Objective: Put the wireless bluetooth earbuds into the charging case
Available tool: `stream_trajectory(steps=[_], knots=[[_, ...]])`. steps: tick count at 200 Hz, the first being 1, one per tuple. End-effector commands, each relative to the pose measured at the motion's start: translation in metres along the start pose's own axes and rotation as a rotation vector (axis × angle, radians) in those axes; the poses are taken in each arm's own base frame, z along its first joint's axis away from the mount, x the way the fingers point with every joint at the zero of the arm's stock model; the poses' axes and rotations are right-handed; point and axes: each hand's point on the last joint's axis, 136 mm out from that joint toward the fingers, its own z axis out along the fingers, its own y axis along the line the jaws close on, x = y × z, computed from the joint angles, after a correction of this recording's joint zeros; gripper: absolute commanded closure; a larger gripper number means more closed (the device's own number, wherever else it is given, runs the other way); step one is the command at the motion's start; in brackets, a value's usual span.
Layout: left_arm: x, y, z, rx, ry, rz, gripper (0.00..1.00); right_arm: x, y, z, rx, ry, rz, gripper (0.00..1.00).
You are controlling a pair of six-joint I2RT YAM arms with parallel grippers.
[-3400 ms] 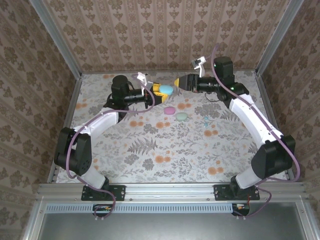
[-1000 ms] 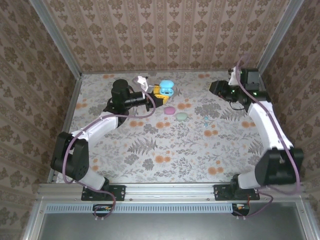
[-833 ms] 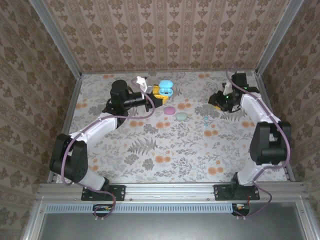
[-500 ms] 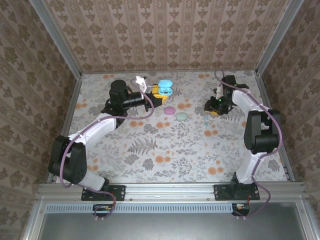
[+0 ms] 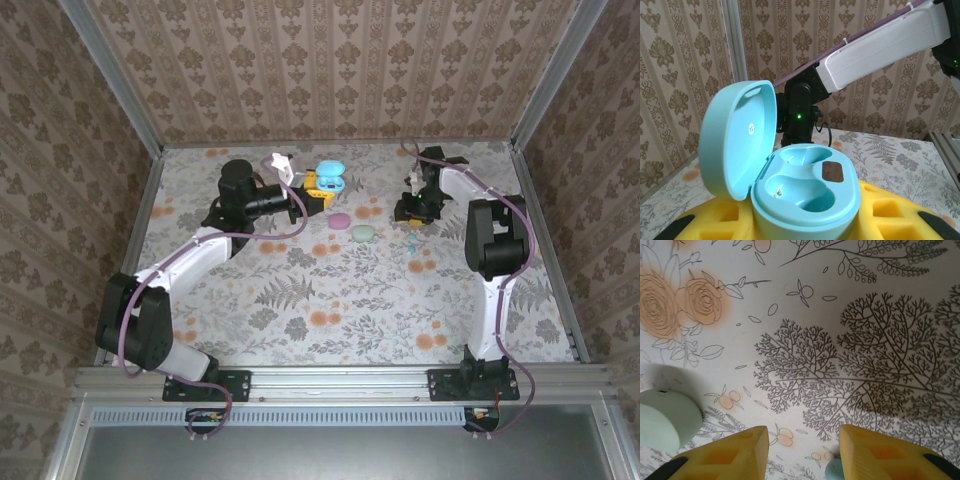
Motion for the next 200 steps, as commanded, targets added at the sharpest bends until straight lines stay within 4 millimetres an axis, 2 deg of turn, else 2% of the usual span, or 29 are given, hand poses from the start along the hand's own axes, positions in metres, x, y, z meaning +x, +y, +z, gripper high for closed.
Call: stream_trajectory(steps=[1, 100, 200], knots=[[-0.016, -0.007, -0.003, 0.007, -0.026, 0.050, 0.72, 0.007, -0.006, 0.003, 0.044, 0.052, -0.031, 0.56], [-0.017, -0.007, -0.002, 0.013, -0.027, 0.048, 0.72, 0.035, -0.008, 0.002, 0.058, 0.137, -0.043, 0.57], [-0.015, -0.007, -0.001, 0.017, -0.021, 0.044, 0.72, 0.050, -0.011, -0.008, 0.134, 0.172, -0.068, 0.57]])
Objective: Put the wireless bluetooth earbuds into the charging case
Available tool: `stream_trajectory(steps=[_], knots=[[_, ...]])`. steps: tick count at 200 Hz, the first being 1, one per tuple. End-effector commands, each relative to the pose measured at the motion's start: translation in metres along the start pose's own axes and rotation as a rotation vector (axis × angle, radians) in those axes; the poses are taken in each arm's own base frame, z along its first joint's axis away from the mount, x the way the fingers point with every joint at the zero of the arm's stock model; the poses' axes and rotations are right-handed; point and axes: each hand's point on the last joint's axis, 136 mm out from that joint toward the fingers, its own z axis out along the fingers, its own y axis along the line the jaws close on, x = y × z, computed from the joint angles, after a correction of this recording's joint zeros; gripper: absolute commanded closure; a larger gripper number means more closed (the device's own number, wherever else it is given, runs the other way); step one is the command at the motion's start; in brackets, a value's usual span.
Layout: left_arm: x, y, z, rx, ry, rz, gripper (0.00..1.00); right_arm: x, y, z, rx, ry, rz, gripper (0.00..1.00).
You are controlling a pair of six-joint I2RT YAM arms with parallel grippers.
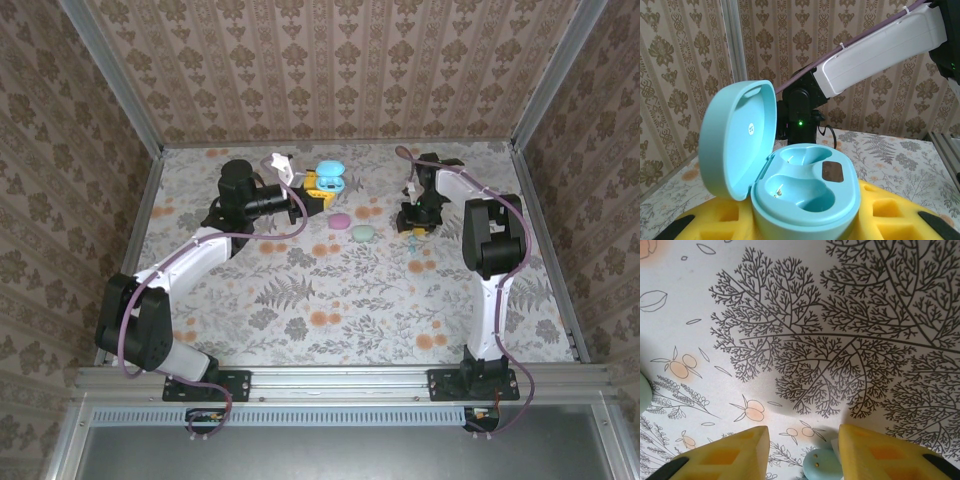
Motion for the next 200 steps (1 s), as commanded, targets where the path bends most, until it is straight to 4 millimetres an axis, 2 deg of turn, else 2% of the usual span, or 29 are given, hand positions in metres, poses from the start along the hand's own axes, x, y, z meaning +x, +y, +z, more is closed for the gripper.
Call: stream_trajectory(steps=[1, 44, 153, 200], knots=[[-0.016, -0.007, -0.001, 0.016, -0.025, 0.048, 0.73, 0.021, -0.002, -0.012, 0.051, 0.052, -0.014, 0.57], [-0.016, -0.007, -0.002, 0.014, -0.025, 0.051, 0.73, 0.018, -0.001, -0.017, 0.059, 0.034, -0.005, 0.56], [-0.018, -0.008, -0.002, 0.013, -0.025, 0.053, 0.73, -0.003, 0.005, -0.009, 0.041, 0.015, -0.030, 0.55], [-0.017, -0.008, -0.003, 0.011, -0.022, 0.054, 0.73, -0.003, 0.012, -0.005, 0.012, 0.033, -0.087, 0.54]])
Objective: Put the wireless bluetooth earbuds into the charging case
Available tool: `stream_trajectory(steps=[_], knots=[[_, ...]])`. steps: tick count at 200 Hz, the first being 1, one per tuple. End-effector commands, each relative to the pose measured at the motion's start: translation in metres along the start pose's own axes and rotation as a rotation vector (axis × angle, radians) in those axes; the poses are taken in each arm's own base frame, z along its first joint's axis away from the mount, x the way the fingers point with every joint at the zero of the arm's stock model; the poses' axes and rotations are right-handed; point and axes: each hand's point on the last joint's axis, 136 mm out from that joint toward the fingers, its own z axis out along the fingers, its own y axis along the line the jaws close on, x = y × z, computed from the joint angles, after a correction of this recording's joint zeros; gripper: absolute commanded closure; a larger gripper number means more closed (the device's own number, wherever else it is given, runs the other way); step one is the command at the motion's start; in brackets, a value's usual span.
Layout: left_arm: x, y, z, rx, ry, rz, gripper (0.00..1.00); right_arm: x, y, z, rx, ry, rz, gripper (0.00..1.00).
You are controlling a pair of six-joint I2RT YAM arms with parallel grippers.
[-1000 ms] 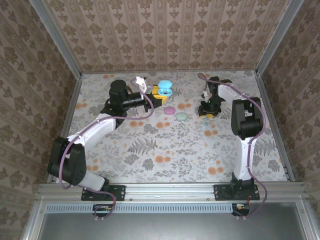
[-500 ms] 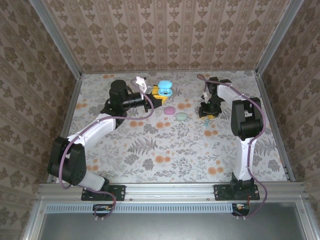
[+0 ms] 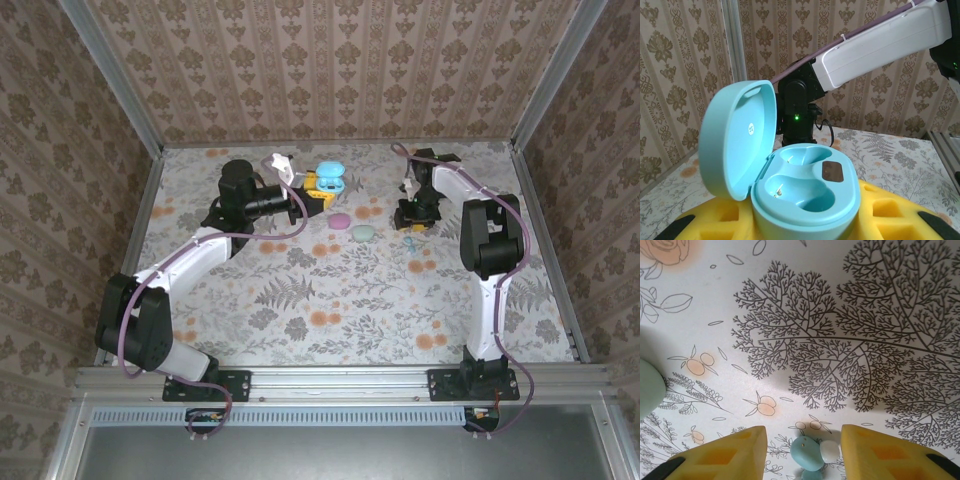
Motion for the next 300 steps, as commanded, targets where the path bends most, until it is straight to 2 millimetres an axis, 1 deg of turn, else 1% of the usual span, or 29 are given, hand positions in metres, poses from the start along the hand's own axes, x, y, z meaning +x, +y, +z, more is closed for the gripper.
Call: stream_trajectory(steps=[1, 17, 35, 57, 98, 139, 195, 220, 263, 300], knots=[[-0.019, -0.008, -0.003, 0.011, -0.031, 0.064, 0.73, 0.005, 0.006, 0.004, -0.020, 0.044, -0.044, 0.54], [-0.019, -0.009, -0.003, 0.013, -0.031, 0.064, 0.73, 0.006, 0.003, 0.007, -0.004, 0.061, -0.047, 0.54], [-0.020, -0.008, -0.003, 0.011, -0.032, 0.066, 0.73, 0.006, 0.004, 0.009, -0.015, 0.068, -0.053, 0.53], [-0.019, -0.009, -0.004, 0.010, -0.029, 0.064, 0.73, 0.011, 0.007, 0.011, -0.036, 0.088, -0.050, 0.53], [-0.019, -0.009, -0.004, 0.008, -0.029, 0.067, 0.73, 0.020, 0.006, 0.014, -0.035, 0.113, -0.040, 0.53], [-0.020, -0.010, -0.004, 0.011, -0.029, 0.068, 0.73, 0.029, 0.005, 0.010, -0.016, 0.127, -0.033, 0.53], [-0.020, -0.010, -0.004, 0.015, -0.032, 0.067, 0.73, 0.036, 0.012, 0.004, -0.026, 0.135, -0.033, 0.53], [-0.020, -0.010, -0.004, 0.015, -0.032, 0.068, 0.73, 0.035, 0.012, 0.001, -0.002, 0.126, -0.046, 0.53], [-0.022, -0.010, -0.004, 0.014, -0.034, 0.070, 0.73, 0.029, 0.004, 0.007, 0.037, 0.131, -0.051, 0.53], [-0.022, -0.009, -0.004, 0.009, -0.033, 0.068, 0.73, 0.028, 0.005, 0.010, 0.047, 0.131, -0.061, 0.59]])
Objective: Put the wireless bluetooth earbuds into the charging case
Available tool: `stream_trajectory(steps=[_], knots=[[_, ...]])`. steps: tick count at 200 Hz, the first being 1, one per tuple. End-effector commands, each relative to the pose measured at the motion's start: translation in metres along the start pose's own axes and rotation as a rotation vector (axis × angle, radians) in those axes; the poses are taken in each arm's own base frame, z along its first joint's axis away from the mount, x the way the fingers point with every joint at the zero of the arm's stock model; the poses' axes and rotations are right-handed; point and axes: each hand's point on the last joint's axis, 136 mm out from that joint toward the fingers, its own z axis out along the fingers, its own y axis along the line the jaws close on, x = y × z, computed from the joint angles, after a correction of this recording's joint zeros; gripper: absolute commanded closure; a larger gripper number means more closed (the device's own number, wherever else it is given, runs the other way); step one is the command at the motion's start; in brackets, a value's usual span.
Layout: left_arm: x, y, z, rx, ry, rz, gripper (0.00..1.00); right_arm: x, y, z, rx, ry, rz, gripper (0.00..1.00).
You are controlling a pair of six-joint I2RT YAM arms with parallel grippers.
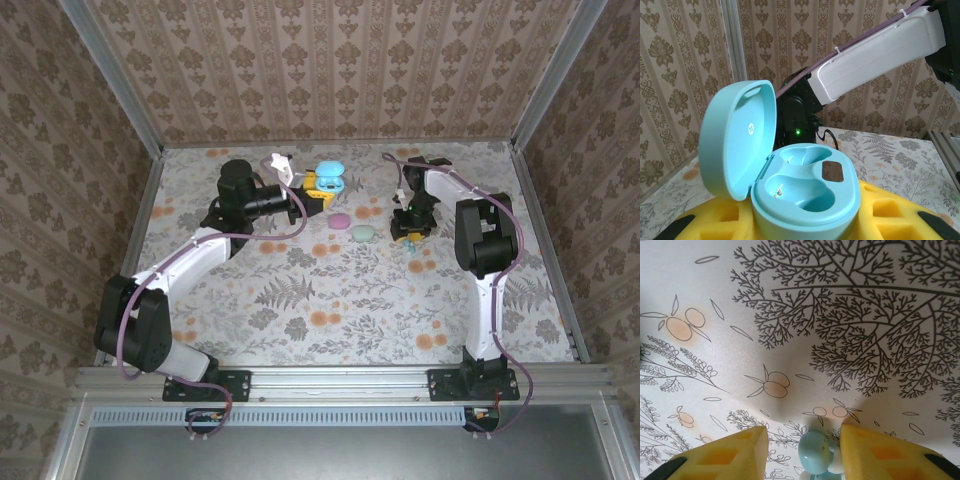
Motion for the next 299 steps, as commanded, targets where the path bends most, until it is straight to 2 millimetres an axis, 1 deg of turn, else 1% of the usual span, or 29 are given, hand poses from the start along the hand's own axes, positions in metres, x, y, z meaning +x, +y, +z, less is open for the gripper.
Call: stream_trajectory(steps=[1, 37, 74, 89, 123, 141, 198, 264, 299], knots=[[-0.018, -0.007, -0.003, 0.009, -0.028, 0.054, 0.73, 0.005, -0.002, -0.005, 0.038, 0.022, -0.018, 0.59], [-0.018, -0.007, -0.001, 0.013, -0.028, 0.049, 0.73, 0.004, -0.005, -0.005, 0.063, 0.021, -0.019, 0.66], [-0.018, -0.007, -0.001, 0.013, -0.026, 0.051, 0.73, 0.006, -0.010, -0.006, 0.099, 0.033, -0.024, 0.68], [-0.017, -0.007, -0.001, 0.012, -0.025, 0.050, 0.73, 0.007, -0.010, -0.006, 0.104, 0.038, -0.029, 0.72], [-0.017, -0.006, -0.001, 0.011, -0.024, 0.050, 0.73, 0.007, -0.010, -0.005, 0.132, 0.047, -0.045, 0.72], [-0.017, -0.007, -0.001, 0.011, -0.024, 0.051, 0.73, 0.009, -0.011, -0.003, 0.144, 0.057, -0.049, 0.69], [-0.016, -0.008, -0.002, 0.009, -0.022, 0.050, 0.73, 0.011, -0.013, 0.001, 0.177, 0.084, -0.074, 0.70], [-0.016, -0.008, -0.003, 0.007, -0.021, 0.051, 0.73, 0.008, -0.012, 0.004, 0.181, 0.073, -0.081, 0.73], [-0.015, -0.009, -0.003, 0.007, -0.021, 0.052, 0.73, 0.006, -0.011, 0.004, 0.172, 0.066, -0.077, 0.70]])
